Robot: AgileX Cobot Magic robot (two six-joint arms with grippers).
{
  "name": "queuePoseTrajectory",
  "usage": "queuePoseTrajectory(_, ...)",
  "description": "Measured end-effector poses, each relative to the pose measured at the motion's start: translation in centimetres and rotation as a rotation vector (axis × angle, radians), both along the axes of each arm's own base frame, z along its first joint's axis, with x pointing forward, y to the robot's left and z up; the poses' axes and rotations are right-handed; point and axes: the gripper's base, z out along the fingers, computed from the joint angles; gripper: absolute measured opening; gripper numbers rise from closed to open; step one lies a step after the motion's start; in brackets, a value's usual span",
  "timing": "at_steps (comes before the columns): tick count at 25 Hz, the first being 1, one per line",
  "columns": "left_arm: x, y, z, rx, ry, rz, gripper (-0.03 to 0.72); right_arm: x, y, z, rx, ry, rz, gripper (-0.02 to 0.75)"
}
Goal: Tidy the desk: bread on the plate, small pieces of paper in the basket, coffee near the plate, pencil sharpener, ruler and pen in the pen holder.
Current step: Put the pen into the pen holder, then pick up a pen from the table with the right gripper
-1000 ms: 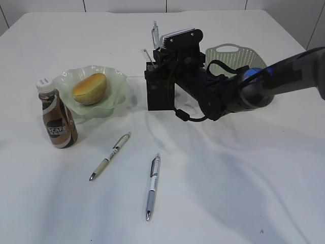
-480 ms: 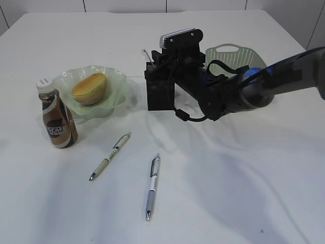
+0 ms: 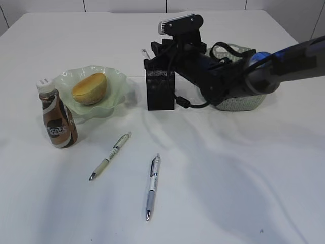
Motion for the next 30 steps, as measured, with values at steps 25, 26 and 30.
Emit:
queuePoseTrajectory(25,-0.1,0.3,1.3,0.042,0.003,0.002,0.466,-8.1,-2.9,16.3,0.072,0.461,-0.032,0.251)
queuePoseTrajectory(26,-0.2,0.4,1.7,0.053,0.005,0.003,0.466,-8.9,-3.0,17.0,0.084,0.508,-0.023,0.255)
queuePoseTrajectory(30,-0.5,0.6,3.0,0.074,0.020,0.009,0.466,-11.6,-2.9,18.4,0.089,0.753,0.036,0.316)
